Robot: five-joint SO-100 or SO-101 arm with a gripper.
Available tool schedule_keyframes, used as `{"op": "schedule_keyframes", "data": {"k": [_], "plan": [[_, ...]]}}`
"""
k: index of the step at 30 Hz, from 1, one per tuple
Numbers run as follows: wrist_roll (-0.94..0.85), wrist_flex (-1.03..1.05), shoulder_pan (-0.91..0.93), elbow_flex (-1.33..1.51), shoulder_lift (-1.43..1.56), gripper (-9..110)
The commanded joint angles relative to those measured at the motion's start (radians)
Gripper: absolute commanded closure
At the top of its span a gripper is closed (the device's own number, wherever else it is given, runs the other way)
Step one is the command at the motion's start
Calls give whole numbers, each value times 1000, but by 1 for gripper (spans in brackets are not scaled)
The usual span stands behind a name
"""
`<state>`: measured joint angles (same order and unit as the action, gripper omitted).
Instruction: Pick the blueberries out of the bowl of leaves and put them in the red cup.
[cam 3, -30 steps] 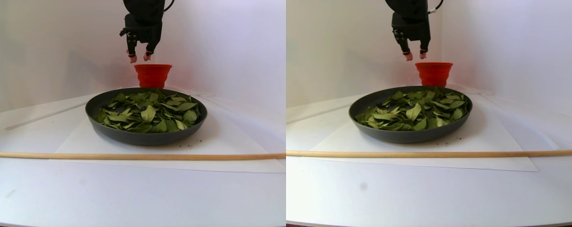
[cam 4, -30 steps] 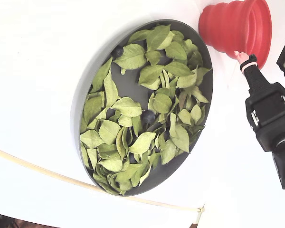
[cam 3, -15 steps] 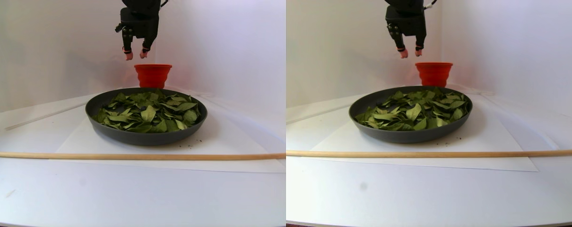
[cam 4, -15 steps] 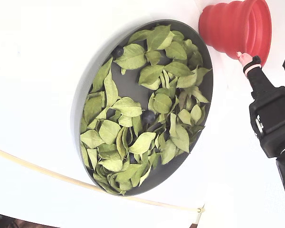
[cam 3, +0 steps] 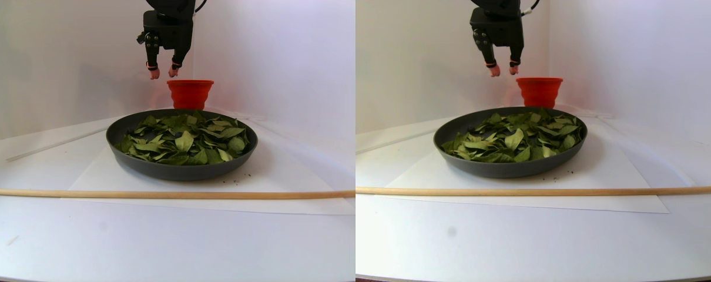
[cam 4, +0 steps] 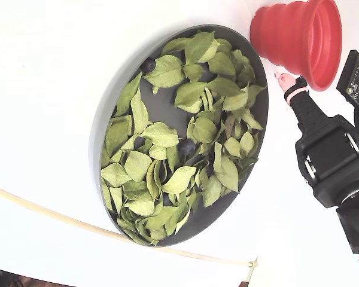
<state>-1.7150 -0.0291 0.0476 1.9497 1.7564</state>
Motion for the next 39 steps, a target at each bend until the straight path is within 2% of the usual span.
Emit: {"op": "schedule_keyframes", "data": {"k": [1,39], "plan": [[0,3,-28,-12,112,86],[-9,-14,-143,121,12,86]]}}
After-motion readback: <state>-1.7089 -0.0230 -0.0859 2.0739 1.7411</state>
